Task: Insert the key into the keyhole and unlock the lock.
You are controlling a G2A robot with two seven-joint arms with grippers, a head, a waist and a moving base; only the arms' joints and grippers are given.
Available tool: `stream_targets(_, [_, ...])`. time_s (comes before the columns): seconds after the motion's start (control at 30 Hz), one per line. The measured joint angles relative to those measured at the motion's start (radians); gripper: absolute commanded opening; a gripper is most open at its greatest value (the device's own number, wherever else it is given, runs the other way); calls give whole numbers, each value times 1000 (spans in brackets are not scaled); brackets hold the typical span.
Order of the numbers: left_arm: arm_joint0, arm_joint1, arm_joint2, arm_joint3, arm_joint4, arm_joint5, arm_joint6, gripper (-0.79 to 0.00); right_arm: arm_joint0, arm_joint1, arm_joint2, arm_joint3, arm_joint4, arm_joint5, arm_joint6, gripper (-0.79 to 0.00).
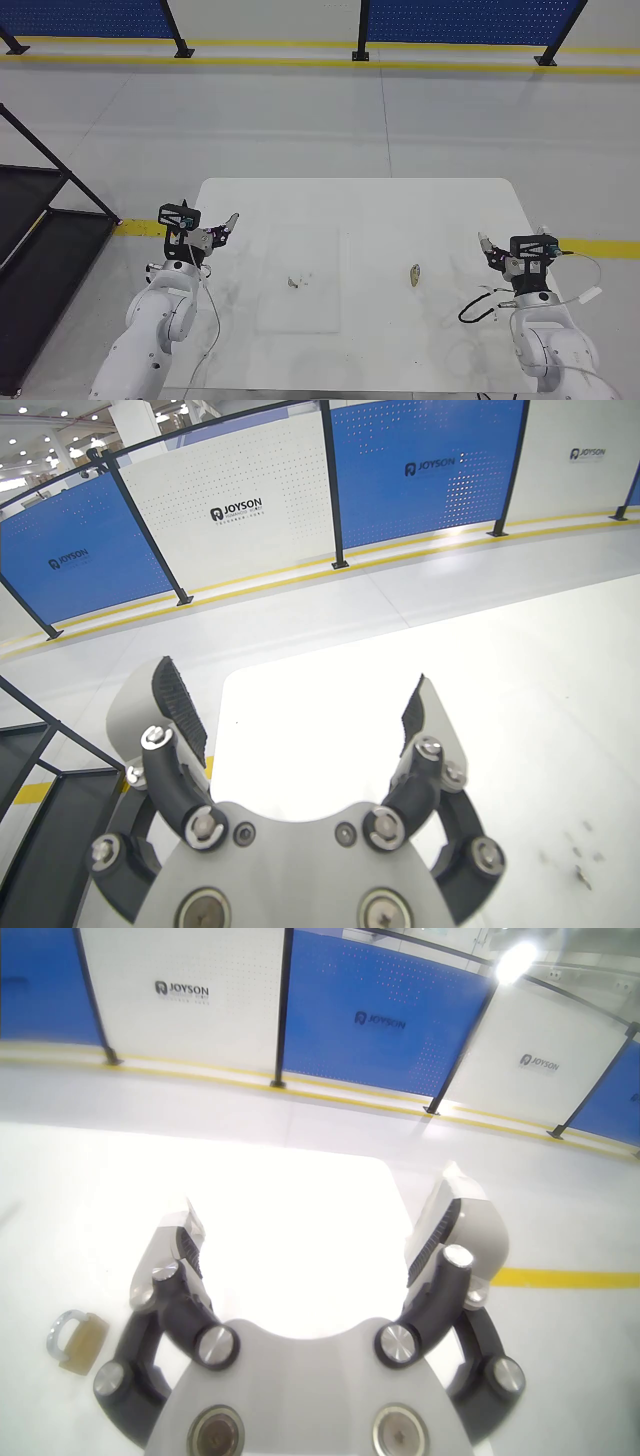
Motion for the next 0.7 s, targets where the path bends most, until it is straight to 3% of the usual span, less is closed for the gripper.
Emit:
stream_targets(0.27, [-4, -2, 0, -10, -27, -6, -18, 0, 0, 0, 0, 0, 0, 0, 0, 0])
stream_targets(0.4, [-18, -2, -10, -68, -70, -10, -132, 0, 0, 0, 0, 0, 0, 0, 0, 0])
stream_targets(0.7, [-112, -1, 30, -234, -175, -66, -521, 0, 0, 0, 0, 0, 0, 0, 0, 0])
